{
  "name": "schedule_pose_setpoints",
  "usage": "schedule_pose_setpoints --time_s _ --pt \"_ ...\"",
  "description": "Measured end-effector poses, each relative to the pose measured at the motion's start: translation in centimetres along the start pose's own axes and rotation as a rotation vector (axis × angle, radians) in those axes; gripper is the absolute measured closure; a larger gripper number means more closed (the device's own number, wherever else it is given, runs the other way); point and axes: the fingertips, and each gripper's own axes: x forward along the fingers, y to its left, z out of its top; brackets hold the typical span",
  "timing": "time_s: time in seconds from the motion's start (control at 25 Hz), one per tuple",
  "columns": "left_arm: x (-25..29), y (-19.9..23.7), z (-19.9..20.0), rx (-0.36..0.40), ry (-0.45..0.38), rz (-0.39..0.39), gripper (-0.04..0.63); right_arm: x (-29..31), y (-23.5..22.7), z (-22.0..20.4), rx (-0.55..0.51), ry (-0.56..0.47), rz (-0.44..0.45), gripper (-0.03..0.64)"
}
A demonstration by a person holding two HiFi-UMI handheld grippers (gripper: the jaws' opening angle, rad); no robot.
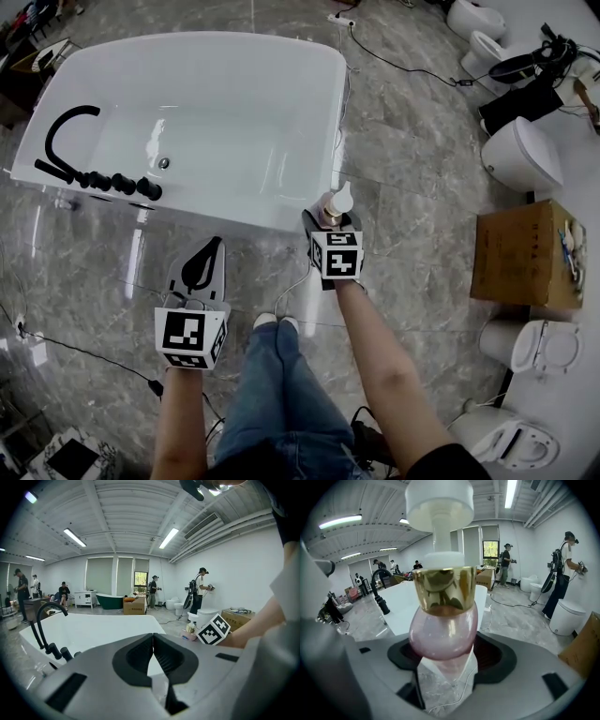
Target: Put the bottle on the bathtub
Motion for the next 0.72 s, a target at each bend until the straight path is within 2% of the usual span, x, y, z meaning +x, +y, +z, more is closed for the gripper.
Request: schedule_pose_setpoints --time_s 0.32,0.72 --pt "-0.5 -0.2 0.2 0.000 0.015 0.003 0.583 -2.4 -0.1 0.0 -0.007 -0.023 0.013 0.290" --pt "-1.4 -2.0 6.2 0.024 -0.043 -0.032 0.583 -9.5 0.3 3.8 -0.016 -0.070 0.046 0.290"
